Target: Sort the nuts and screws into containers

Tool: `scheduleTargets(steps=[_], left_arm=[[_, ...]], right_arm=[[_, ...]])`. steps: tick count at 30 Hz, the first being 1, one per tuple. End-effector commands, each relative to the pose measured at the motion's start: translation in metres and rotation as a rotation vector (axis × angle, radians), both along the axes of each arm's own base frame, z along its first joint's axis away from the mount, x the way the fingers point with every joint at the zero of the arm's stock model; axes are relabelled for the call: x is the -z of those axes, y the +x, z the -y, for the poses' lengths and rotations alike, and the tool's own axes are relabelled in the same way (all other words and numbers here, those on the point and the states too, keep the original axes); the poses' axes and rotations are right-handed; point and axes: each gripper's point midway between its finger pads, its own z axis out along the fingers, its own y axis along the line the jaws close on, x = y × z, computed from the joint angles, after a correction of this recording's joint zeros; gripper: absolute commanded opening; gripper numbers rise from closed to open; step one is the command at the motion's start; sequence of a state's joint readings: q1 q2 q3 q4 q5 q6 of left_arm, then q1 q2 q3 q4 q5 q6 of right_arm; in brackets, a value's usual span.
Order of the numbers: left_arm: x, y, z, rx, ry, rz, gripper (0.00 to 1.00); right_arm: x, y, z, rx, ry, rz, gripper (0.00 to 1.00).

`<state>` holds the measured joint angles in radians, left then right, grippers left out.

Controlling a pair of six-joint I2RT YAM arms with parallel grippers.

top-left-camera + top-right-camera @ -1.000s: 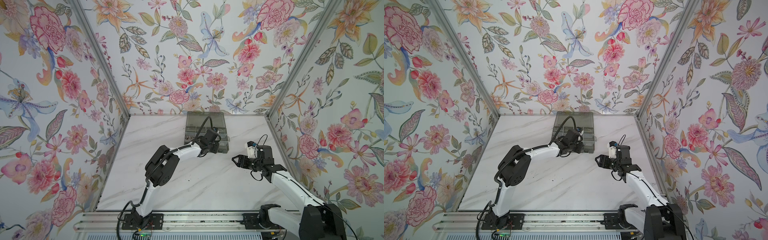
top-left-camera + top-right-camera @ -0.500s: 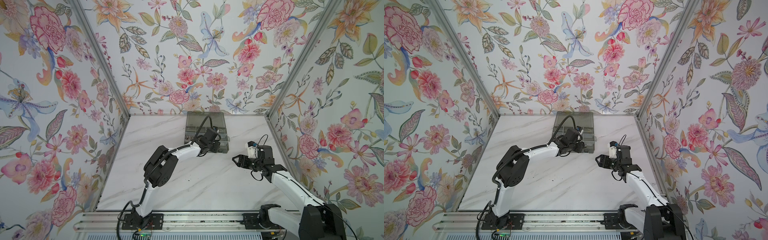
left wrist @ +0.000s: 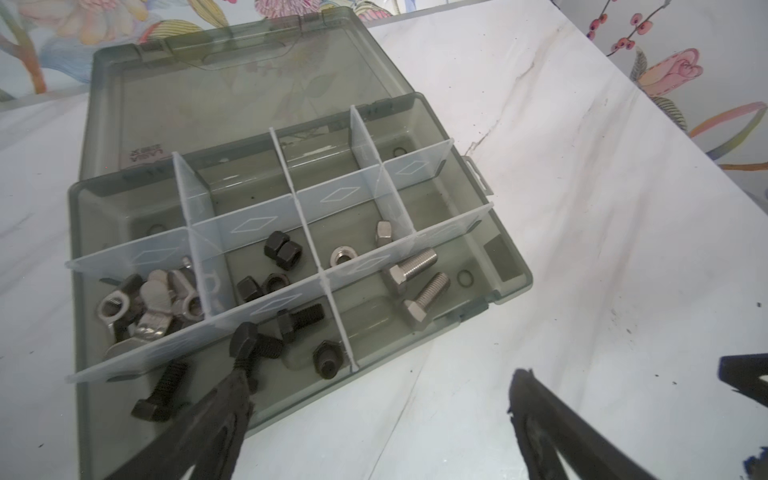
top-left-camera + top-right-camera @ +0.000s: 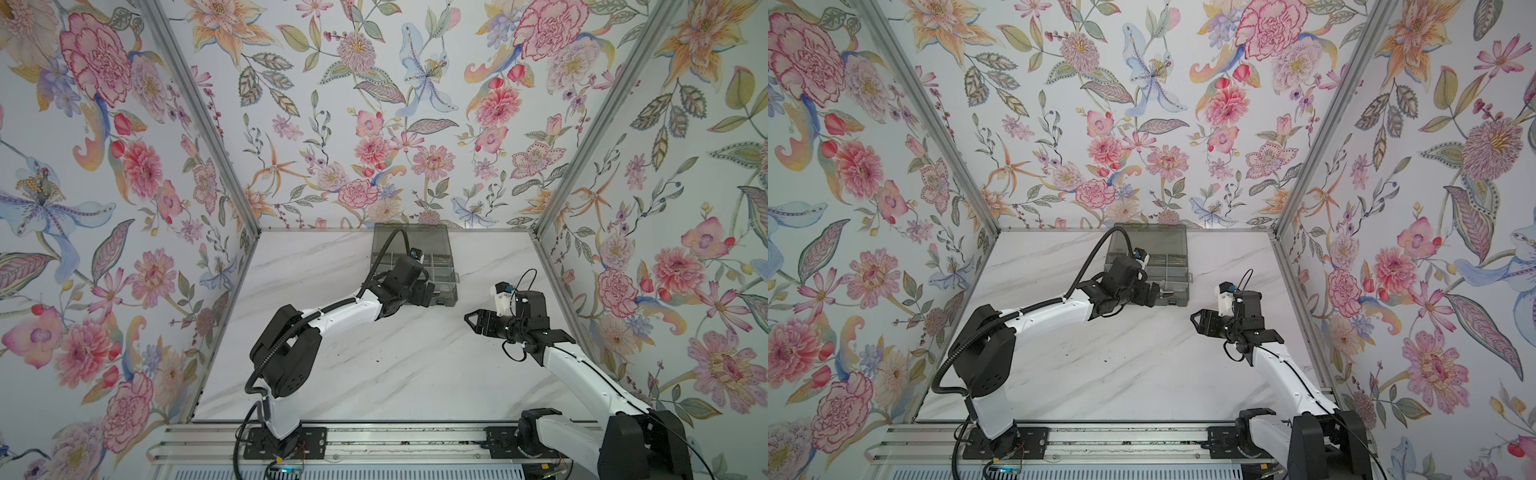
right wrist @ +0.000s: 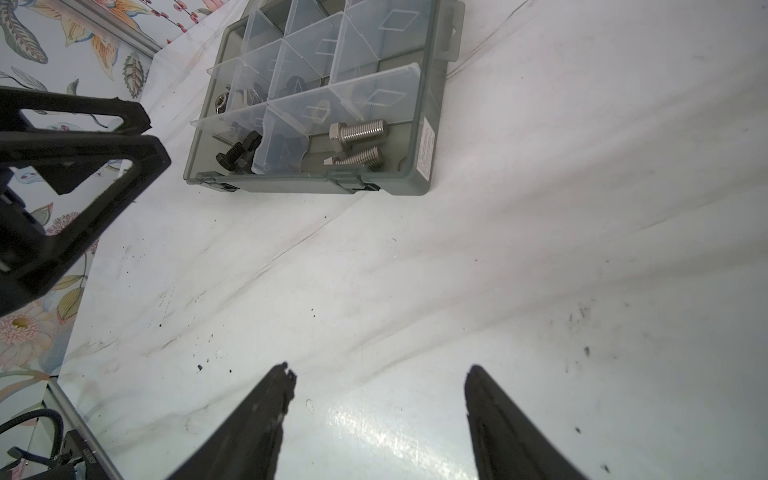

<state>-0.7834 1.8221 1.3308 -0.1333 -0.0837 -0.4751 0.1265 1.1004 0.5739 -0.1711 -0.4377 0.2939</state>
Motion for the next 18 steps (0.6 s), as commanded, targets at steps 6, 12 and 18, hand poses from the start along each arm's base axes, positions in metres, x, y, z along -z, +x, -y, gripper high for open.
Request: scheduleTargets(steps=[6,12,18], left_arm=[[-0.025,-0.006,-0.054,-0.128,0.085,0.098,0.99],[-0.051,-0.013,-0.08,-0.149,0.118,0.221,0.99],[-0.08,-0.026,-0.126,-0.208,0.145,0.391,0.99]], right_arm=[[-0.012,0.005,0.002,-0.028,-0.037,0.053,0.69],[-0.019,0.012,0.004,-0.031,-0.068,0.081,0.7],[-0.028,0.025,0.015,-0.011,-0.15,0.15,0.7]])
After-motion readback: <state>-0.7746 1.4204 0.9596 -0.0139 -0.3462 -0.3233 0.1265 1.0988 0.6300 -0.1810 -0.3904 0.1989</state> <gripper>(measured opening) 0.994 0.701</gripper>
